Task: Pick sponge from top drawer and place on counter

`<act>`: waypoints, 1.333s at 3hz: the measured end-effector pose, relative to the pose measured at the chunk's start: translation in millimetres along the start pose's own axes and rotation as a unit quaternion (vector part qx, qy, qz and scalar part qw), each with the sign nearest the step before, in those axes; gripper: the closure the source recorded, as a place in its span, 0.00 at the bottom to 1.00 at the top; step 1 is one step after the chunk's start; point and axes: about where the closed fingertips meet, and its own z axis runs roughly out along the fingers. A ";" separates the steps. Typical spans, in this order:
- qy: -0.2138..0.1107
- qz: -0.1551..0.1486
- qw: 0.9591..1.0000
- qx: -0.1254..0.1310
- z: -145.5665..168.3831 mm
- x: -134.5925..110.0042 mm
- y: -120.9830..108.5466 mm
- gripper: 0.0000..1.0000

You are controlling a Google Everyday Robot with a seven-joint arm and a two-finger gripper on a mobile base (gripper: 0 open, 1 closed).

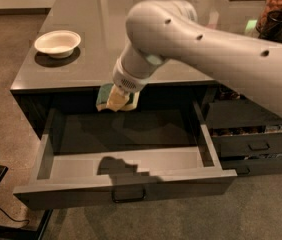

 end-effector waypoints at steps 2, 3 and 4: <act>0.010 -0.016 0.998 0.053 -57.1 -27.4 -86.3 1.00; -0.007 -0.004 0.998 0.066 -60.4 -23.2 -119.0 1.00; -0.050 0.030 0.995 0.076 -43.1 -6.4 -143.0 1.00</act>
Offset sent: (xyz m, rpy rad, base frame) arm 0.1215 -0.0412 0.1334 -0.0494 -0.1818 -0.0588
